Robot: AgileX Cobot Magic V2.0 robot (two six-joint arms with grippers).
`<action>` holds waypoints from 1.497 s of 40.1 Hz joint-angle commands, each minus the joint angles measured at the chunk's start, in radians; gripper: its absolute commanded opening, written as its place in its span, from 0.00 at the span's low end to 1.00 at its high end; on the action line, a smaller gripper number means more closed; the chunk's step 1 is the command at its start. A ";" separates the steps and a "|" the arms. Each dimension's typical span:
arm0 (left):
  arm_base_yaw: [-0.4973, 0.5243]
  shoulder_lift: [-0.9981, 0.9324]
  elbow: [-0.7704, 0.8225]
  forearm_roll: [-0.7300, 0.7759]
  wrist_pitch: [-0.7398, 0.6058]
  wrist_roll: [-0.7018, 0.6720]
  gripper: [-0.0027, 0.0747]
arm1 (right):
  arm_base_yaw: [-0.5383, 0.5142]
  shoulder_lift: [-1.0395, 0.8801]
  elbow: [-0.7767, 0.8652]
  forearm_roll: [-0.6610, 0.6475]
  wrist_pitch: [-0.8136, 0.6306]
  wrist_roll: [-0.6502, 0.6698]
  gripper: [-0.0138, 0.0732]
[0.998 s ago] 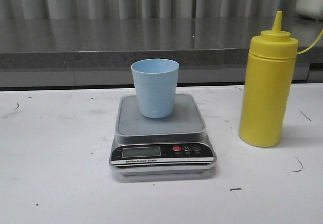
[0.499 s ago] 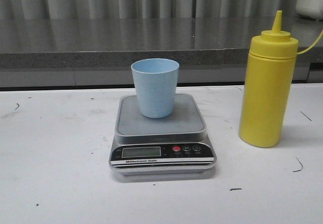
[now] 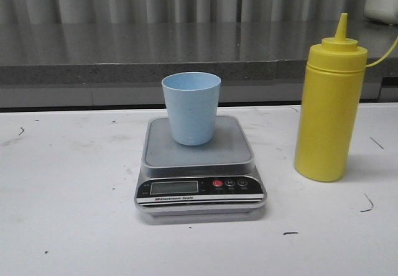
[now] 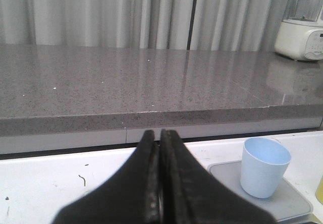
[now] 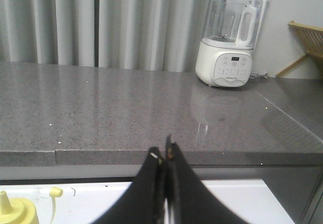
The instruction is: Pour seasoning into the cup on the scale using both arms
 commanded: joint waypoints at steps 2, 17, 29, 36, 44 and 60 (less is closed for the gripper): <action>0.031 -0.037 0.033 0.000 -0.079 0.005 0.01 | 0.004 0.003 -0.034 -0.031 0.037 -0.010 0.02; 0.269 -0.205 0.274 -0.052 -0.095 0.008 0.01 | 0.004 0.003 -0.033 -0.031 0.031 -0.010 0.02; 0.307 -0.205 0.360 -0.052 -0.181 0.008 0.01 | 0.004 0.003 -0.033 -0.031 0.031 -0.010 0.02; 0.307 -0.205 0.360 -0.052 -0.207 0.008 0.01 | 0.004 0.003 -0.033 -0.031 0.031 -0.010 0.02; 0.307 -0.205 0.360 -0.052 -0.207 0.008 0.01 | 0.004 0.003 -0.033 -0.031 0.031 -0.010 0.02; 0.307 -0.205 0.360 -0.052 -0.207 0.008 0.01 | 0.004 0.003 -0.033 -0.031 0.031 -0.010 0.02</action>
